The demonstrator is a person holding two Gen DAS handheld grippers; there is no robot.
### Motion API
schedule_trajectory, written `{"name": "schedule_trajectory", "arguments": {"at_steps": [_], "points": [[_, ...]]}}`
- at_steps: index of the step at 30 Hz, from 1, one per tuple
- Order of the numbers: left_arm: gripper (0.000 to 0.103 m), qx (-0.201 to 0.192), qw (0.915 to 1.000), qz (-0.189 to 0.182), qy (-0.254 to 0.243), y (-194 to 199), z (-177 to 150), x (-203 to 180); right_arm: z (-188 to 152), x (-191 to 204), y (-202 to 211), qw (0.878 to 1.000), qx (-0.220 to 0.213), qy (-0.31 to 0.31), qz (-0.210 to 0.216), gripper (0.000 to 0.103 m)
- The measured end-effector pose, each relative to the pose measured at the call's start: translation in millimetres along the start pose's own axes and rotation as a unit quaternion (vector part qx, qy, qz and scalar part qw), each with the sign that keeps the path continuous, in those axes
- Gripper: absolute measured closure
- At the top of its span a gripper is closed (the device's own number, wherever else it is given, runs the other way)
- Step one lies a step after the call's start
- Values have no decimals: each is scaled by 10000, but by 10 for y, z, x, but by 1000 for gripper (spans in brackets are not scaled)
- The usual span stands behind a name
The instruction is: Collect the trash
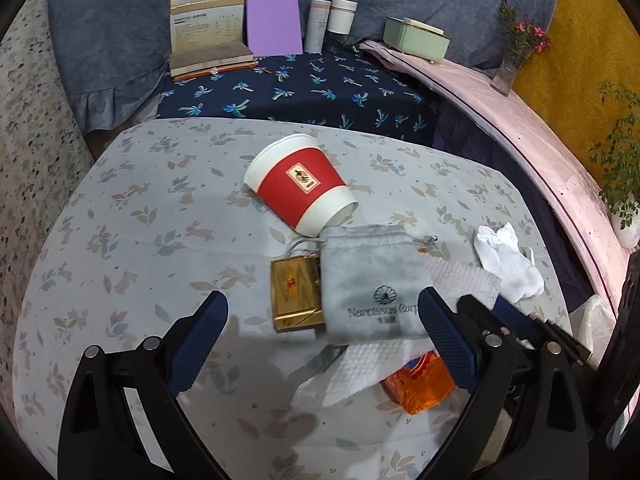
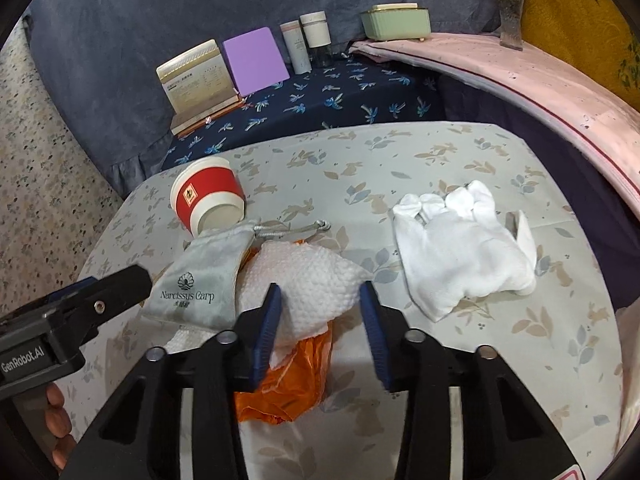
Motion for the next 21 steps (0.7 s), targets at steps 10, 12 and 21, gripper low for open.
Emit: {"name": "schedule_trajectory", "arguments": {"at_steps": [10,12,21], "points": [[12,96,9993,-205,-306,-101,-45,-373,-224,-107,201,9997,-11,-175,145,95],[12,182,9986,-278,-407,-117,-109,-483,-263,-142,245,9997,-10,-219,133,95],[35,406,9949,-409,-828,-144,-395,-843,-435,-237,440,9995,-11,-310,46,95]]}}
Point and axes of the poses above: each gripper's, at about its wrist camera, not at the fingertips, and y roughly against the way its jaws point, x to its left, z to its top, the point moved 10 cm from there along -y, roughly the way its jaws point, and after that the axes turned 8 degrees about z, right-handed, at the moved point
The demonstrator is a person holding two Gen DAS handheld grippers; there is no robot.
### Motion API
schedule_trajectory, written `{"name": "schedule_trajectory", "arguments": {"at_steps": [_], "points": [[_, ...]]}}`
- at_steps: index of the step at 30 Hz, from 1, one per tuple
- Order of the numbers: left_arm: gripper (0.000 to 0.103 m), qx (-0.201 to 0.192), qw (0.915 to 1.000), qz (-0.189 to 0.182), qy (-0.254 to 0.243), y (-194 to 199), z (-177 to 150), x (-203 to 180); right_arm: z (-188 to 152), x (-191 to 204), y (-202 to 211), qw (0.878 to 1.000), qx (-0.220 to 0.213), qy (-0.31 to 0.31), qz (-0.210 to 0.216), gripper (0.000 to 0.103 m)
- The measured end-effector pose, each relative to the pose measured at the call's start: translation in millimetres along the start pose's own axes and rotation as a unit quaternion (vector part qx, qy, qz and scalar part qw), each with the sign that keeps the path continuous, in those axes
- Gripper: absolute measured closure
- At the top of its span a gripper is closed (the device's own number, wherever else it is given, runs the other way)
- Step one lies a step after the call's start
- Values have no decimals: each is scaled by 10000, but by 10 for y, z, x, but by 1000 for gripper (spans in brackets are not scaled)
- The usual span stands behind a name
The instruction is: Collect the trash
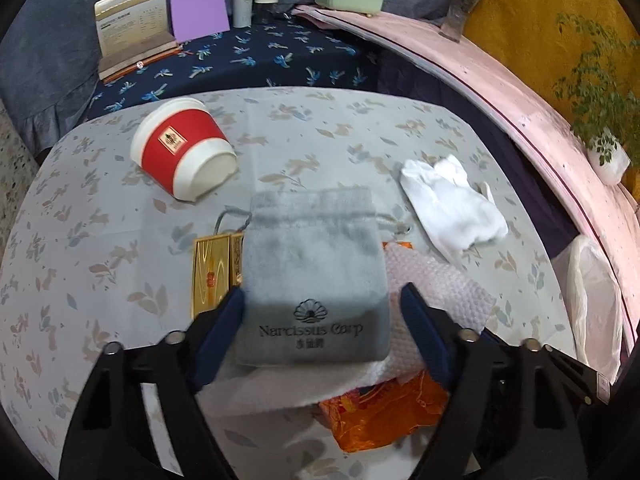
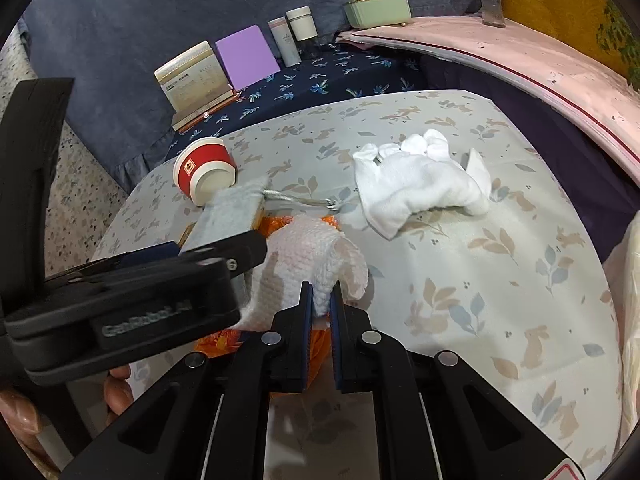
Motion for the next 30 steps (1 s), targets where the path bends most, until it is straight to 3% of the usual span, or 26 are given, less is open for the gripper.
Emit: {"name": "schedule_trajectory", "arguments": {"at_steps": [3,5,9,23,30], "points": [[50,8,10000,-60,12,53,-36,-32,-38,-45,81,10000,-37,-72,-6,95],[72,38,9999,-157,8,100,-62,-70,-50,-70,138,9999,-71,-95,-20,95],[93,46,9997,-233,-13,234,-109,-130,-30,-94,300,9997,-216,-141,-22,95],[94,-446,9962,-718,189,1098,-7,-223,379,20,1167,9940,-1086,-5,125,95],[94,-629,9936,-908,230,1443,17,-202,398,56,1416,9920,-1244,-53,227,95]]}}
Point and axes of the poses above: each gripper's, at about its wrist camera, not at the fingertips, and y roughly against the way its jaws point, x to its left, z to its top, the point moved 10 cm from there along -y, roughly the way its jaws point, and after that the axes turned 8 degrees about z, right-handed, at the moved point
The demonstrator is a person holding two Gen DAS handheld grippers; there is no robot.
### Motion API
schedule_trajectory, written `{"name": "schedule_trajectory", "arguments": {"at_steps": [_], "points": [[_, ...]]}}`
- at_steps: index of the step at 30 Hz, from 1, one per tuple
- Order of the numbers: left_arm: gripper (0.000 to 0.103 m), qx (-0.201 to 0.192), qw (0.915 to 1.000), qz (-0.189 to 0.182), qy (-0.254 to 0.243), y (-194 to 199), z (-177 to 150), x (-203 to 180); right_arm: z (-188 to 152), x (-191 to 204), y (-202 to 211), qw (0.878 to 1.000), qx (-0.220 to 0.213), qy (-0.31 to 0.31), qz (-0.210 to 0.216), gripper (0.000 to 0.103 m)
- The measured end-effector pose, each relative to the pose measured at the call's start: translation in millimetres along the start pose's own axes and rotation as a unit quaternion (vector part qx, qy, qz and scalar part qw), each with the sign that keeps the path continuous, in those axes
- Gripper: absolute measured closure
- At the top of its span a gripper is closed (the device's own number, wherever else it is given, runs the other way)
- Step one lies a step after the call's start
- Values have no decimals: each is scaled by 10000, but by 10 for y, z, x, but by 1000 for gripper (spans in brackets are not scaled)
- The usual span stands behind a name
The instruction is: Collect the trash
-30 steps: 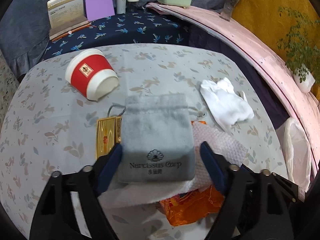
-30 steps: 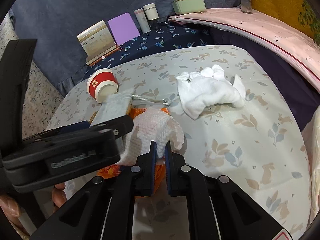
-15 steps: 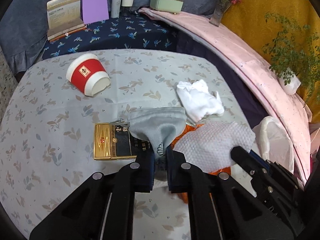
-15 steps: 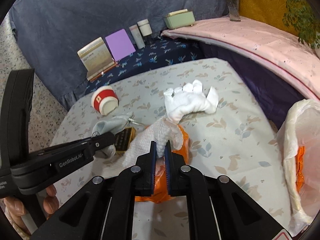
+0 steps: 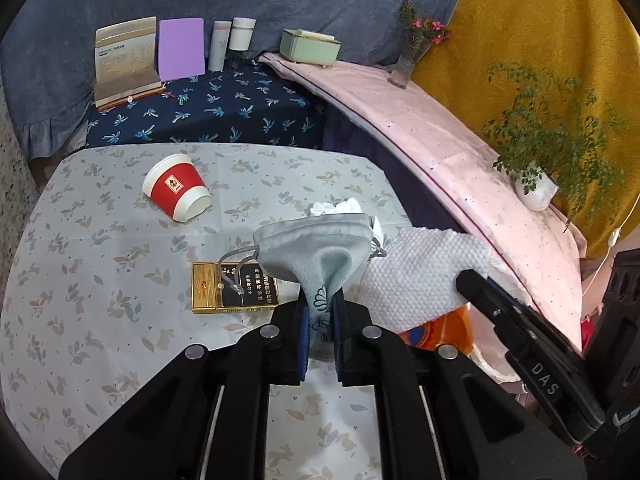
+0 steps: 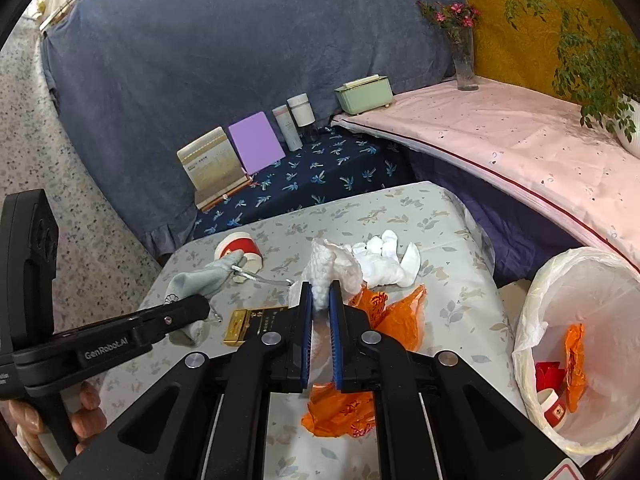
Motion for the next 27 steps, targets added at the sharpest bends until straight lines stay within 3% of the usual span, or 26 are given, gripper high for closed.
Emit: {"name": "schedule_trajectory", "arguments": {"at_steps": [12,14,16,18,27], "points": [[94,-107,9999,68,-18,169,-48,8,-344,-52,42,9994,274,53,-186,89],[94,-86,9999,70,-40,155,-76,-2,-406,-89,49,9993,329,-8,-192,84],[94,-62,10000,63,-38,140,-109,-5,-483,-109,47,9991,380,-43,-193,70],[94,-29,10000,69,-40,113,-140,-9,-577,-145,19,9985,473,-13,-265,66],[94,171,9996,159,-125,-51,-293,-13,-908,-431,-284,9948,876,-218,-477,66]]}}
Point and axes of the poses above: each gripper's, at about its wrist camera, not at the fingertips, and y roughly against the way its jaws point, x to its left, z to its top, the point moved 10 cm from there along -y, roughly the way its jaws point, and after that the axes turned 8 degrees about z, right-handed, at the moved point
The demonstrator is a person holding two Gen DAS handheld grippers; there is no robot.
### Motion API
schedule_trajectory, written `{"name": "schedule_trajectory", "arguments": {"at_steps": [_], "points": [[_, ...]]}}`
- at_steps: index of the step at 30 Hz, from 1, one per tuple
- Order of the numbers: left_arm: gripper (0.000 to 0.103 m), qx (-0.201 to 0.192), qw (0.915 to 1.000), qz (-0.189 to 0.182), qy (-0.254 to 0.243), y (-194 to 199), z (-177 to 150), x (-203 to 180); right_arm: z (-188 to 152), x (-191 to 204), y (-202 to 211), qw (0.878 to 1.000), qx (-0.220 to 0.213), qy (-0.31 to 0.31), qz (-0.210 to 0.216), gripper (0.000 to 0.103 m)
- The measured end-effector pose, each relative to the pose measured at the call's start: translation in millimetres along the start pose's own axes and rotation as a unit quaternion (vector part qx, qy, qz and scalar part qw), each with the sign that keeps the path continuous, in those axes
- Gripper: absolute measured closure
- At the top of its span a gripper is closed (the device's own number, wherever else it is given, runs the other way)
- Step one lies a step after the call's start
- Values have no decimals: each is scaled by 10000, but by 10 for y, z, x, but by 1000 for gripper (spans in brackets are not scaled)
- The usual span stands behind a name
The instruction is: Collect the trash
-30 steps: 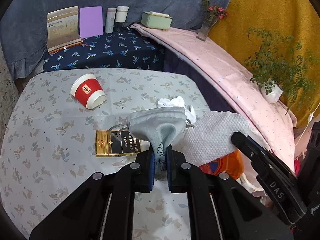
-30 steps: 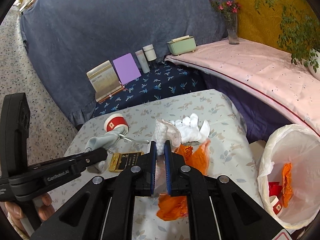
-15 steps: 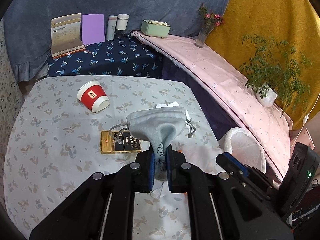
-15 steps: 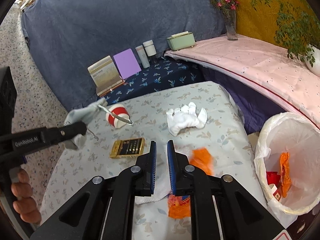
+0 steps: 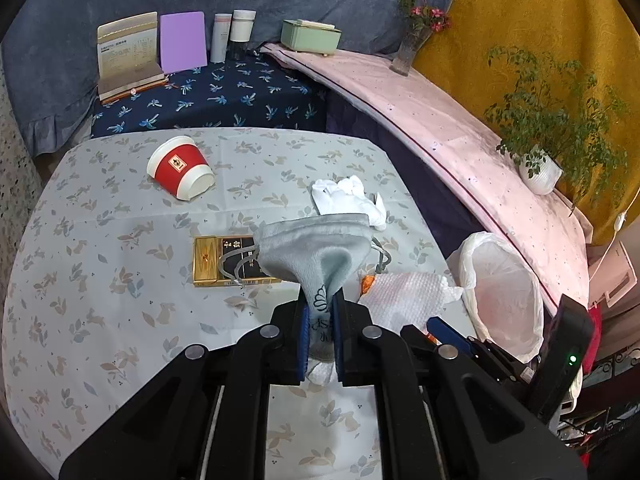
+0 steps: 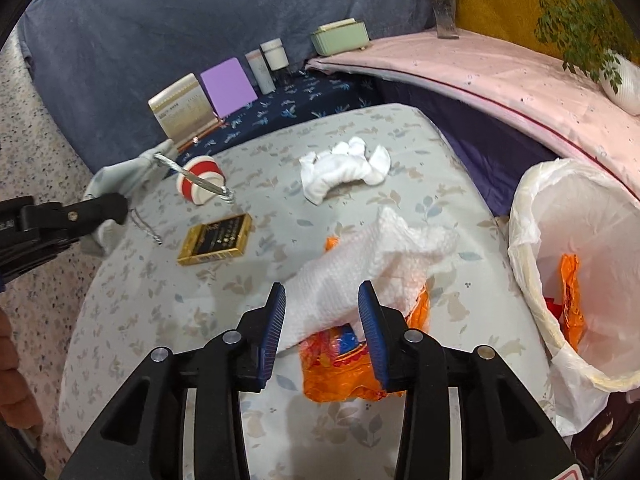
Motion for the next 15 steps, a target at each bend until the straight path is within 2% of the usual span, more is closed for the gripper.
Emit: {"name": "schedule_trajectory", "arguments": {"at_steps": [5,8,10,12,15], "points": [[94,69,10000,53,-39,-75,-29,-4,-47,-93,-217,9998,190,-72,-36,66],[94,108,9999,82,-54,-111,-34,-2,-90,-117,-314,9995,296,-43,-76,77],[94,123,9999,93,-48,-130,-32,2,-123,-123,-372,9992,380,-41,-71,91],[94,130,9998,105,-50,-139,-30,5,-124,-109,-369,9993,370,-56,-11,99],[94,108,9999,108,-60,-127,-11,-2,-47,-35,-277,9997,226,-10,110,100]]}}
Point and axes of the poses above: each gripper's, at about its wrist camera, not at the fingertips, and y roughly against the way its jaws point, x to its left, z to its top, the point moved 10 cm from there along -y, roughly the way its jaws point, and after that the axes turned 8 degrees about z, right-handed, at the moved point
